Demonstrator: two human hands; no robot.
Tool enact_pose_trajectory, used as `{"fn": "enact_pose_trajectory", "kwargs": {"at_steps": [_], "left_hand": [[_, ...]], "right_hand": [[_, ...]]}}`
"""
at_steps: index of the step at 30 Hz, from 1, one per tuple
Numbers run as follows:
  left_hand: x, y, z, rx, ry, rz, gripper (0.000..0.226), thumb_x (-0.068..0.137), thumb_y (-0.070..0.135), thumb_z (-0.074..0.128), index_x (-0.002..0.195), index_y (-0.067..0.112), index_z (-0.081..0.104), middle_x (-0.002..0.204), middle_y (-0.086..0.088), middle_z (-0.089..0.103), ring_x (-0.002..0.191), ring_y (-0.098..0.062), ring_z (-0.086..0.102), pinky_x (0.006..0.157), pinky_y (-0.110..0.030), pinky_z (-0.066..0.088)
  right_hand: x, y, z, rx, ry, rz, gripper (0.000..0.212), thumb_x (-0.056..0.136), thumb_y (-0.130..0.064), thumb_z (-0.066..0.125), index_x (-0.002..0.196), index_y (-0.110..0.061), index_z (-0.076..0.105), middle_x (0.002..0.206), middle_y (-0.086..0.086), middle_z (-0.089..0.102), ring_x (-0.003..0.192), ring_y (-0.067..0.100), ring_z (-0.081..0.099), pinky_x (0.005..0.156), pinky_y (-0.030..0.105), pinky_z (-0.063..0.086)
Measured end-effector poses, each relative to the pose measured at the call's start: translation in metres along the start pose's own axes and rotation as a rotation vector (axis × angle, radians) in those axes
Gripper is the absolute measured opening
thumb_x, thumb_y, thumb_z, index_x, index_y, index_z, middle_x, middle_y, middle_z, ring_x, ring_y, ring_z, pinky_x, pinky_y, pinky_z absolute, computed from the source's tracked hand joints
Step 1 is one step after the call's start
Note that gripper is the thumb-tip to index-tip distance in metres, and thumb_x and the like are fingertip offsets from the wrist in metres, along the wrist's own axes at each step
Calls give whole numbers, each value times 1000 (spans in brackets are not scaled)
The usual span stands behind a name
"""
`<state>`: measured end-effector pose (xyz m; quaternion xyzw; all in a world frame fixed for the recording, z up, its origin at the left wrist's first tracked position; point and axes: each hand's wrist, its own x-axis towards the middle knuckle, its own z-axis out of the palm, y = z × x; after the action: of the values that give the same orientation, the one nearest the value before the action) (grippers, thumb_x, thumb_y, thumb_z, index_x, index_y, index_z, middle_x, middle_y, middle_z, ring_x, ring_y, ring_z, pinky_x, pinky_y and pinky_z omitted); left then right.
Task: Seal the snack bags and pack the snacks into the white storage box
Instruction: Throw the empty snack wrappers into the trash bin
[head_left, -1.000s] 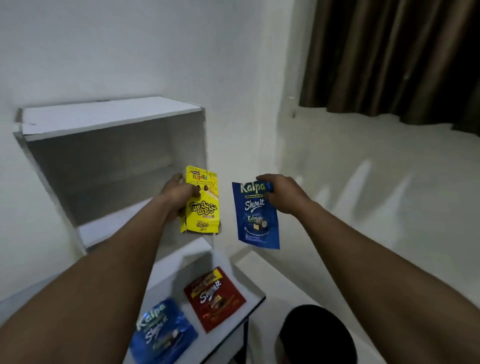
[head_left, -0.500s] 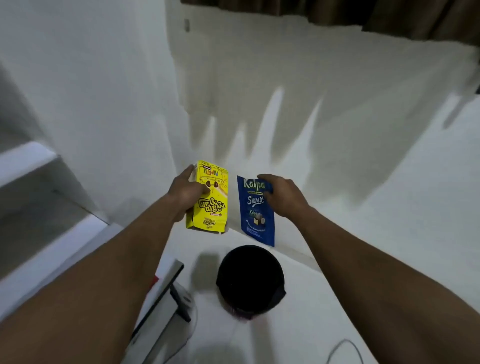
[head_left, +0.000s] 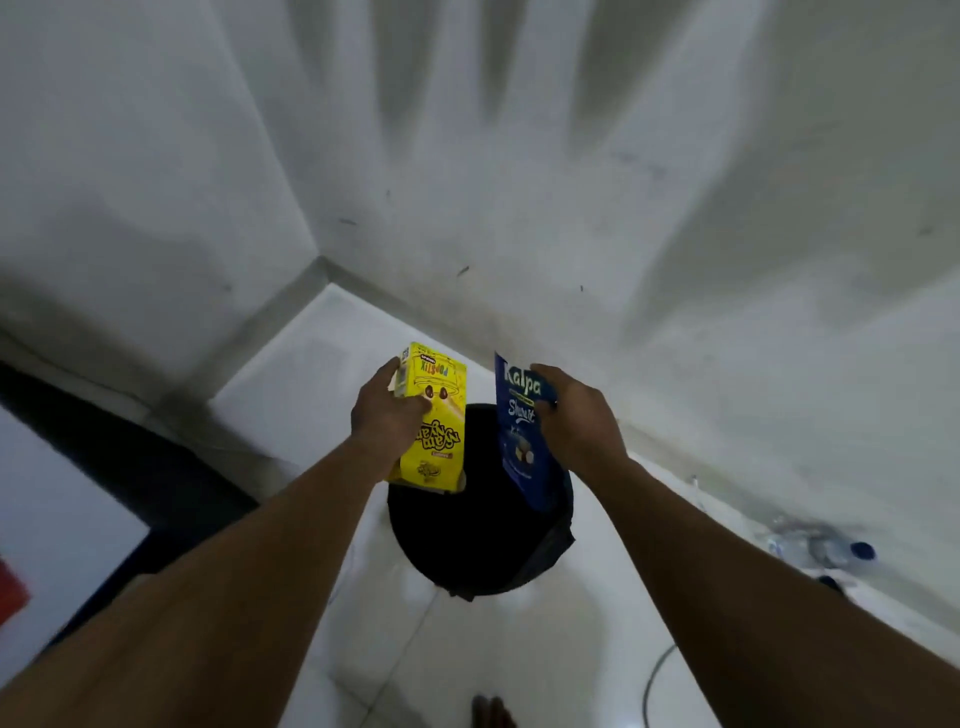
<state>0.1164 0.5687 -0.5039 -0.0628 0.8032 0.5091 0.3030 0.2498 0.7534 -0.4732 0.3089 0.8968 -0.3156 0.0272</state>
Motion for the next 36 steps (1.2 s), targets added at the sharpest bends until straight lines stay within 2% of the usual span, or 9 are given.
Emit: {"fn": "enact_pose_trajectory", "kwargs": {"at_steps": [4,9,12,15,17,23,29,33,36], "left_hand": [[41,-57,38,57,-4,-58,78,53,31,69,130,36,58,113,-9,71,103,-34,68,92,-52,54],[63,-99,75,223,-3,-73,68,83,23,68,145,29,43,138,-7,57,123,-32,55,103,-45,46],[67,-117,86,293,-9,-61,55,82,18,68,133,31,54,127,-4,62,114,-31,60,97,-43,49],[62,-121,87,305,-15,-95,63,82,19,70,141,29,48,134,-2,58,116,-31,58,98,-38,48],[51,-111,83,327,-25,-115,62,86,24,67,143,26,44,133,0,57,108,-27,60,91,-34,47],[-9,-43,34,381,12,56,51,89,21,65,138,24,51,128,-4,62,114,-23,59,101,-32,47],[-117,70,-66,632,106,410,56,93,27,62,146,23,44,133,-3,59,123,-21,54,105,-32,43],[-205,118,-147,752,234,524,56,94,34,57,147,21,42,138,-5,54,129,-24,50,107,-35,41],[-266,130,-209,797,320,517,51,94,37,56,142,22,47,133,-7,55,126,-27,50,103,-37,44]], "right_hand": [[22,53,65,3,-59,49,48,99,-14,50,144,-28,47,134,9,62,120,31,59,95,40,51],[39,95,121,1,-103,81,50,99,-14,49,146,-29,45,139,5,60,125,29,56,98,37,46],[41,111,137,-32,-150,91,50,100,-20,48,149,-28,42,141,8,57,125,31,55,100,38,47],[34,113,136,-64,-183,107,50,99,-26,48,149,-30,42,135,6,62,122,29,58,99,40,49],[27,105,124,-99,-199,97,48,99,-26,49,147,-28,46,135,5,62,124,28,57,100,41,49],[11,38,52,-183,-143,-35,34,98,-25,48,126,-18,64,122,6,68,117,28,60,94,37,49],[-28,-76,-56,-280,-71,-250,51,100,-39,49,144,-13,50,141,10,56,131,28,51,105,35,41],[-76,-163,-117,-339,-36,-364,57,100,-44,49,146,-10,45,147,12,50,136,28,46,110,34,36],[-117,-227,-147,-360,-9,-465,58,100,-46,48,145,-9,45,146,13,50,135,29,46,109,37,38]]}}
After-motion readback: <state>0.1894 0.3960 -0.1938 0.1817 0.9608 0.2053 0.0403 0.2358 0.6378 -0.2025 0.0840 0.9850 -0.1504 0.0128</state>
